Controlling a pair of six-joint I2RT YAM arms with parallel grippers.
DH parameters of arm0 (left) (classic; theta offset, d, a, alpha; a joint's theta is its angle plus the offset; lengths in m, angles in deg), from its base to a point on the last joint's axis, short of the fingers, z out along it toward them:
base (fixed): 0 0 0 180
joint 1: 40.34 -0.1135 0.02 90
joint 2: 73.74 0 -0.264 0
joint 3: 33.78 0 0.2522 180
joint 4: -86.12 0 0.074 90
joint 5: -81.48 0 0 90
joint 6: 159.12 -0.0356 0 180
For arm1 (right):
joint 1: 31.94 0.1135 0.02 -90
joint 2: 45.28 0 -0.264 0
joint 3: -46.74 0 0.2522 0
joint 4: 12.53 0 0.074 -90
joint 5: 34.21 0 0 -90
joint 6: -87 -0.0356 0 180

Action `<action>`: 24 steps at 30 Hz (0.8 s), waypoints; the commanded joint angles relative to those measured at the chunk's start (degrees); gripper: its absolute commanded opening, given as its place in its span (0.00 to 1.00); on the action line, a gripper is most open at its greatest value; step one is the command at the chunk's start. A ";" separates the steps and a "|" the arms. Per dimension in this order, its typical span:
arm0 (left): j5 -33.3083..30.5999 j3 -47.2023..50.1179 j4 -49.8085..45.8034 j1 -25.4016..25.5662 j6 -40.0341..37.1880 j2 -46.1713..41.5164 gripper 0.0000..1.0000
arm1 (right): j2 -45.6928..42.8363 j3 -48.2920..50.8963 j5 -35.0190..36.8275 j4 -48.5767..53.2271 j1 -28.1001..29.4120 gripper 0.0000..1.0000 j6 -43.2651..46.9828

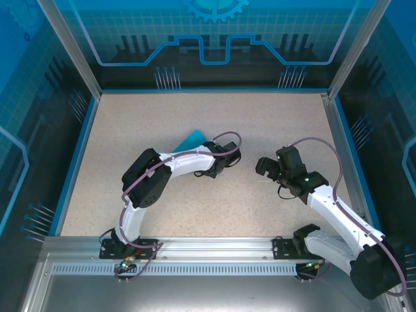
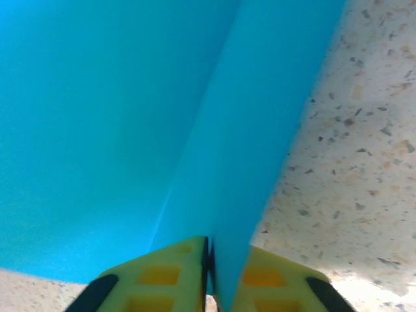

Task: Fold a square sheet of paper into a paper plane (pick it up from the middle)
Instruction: Turn over the paper at the center of the table.

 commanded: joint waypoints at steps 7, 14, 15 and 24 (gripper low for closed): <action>13.35 0.89 4.04 0.11 1.43 -5.14 0.41 | 0.17 0.15 -0.16 1.98 -1.67 0.99 -0.81; 28.67 5.73 10.63 -0.13 0.61 -18.13 0.61 | 1.43 -1.67 -1.40 2.27 -1.97 0.99 0.60; 29.89 6.48 11.31 -0.41 0.76 -20.16 0.65 | 1.84 -2.00 -1.94 2.04 -1.92 0.99 0.85; 37.92 19.50 17.62 -13.35 9.94 -33.09 0.87 | 13.55 -10.03 -9.24 -2.10 3.32 0.99 3.48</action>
